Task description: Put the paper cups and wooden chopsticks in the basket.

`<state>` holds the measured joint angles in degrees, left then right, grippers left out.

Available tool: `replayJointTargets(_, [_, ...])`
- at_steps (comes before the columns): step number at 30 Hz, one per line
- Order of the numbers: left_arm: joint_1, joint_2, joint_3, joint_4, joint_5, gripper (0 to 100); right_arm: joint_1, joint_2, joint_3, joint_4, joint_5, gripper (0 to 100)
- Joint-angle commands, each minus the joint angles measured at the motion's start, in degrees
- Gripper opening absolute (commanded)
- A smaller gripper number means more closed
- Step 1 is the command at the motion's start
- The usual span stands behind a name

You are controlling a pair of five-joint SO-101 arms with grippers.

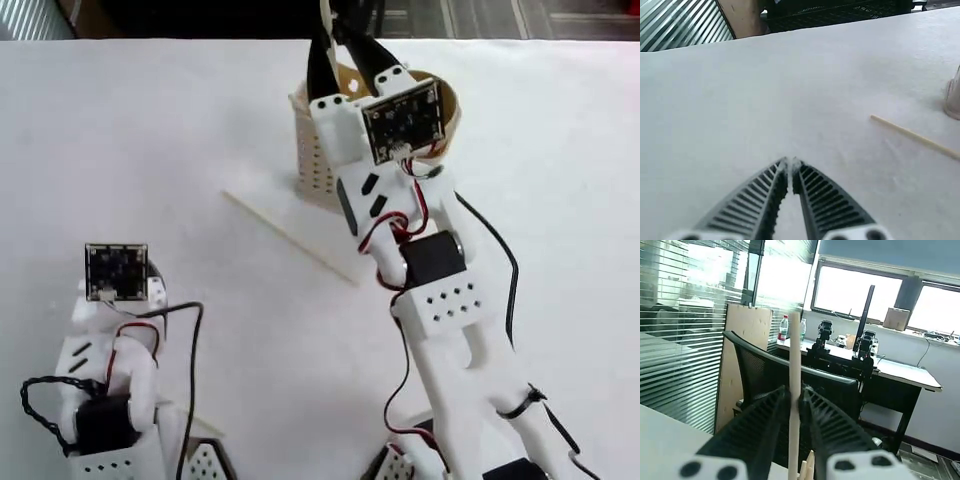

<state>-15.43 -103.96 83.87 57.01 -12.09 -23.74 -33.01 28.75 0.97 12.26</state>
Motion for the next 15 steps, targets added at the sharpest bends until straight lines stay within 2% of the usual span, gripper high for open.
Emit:
replayJointTargets(1, [-0.48, -0.48, -0.26, -1.41, 0.7, 5, -0.13, -1.45, -2.81, 1.98, -0.35, 16.1])
replayJointTargets(4, [-0.48, -0.48, -0.26, -1.41, 0.7, 5, 0.13, -1.98, -6.33, 8.75, -0.53, 15.2])
replayJointTargets(9, [-0.48, -0.48, -0.09, -1.41, 0.7, 5, -0.57, -4.18, -9.76, 19.47, -0.53, 1.1])
replayJointTargets(12, [-0.48, -0.48, 0.53, -2.37, 0.53, 5, -3.03, -6.73, -9.49, 28.26, -0.62, 2.7])
replayJointTargets(15, [-0.13, -0.48, 0.97, -2.73, 0.44, 5, -6.11, -8.13, -9.49, 42.15, -0.62, 1.8])
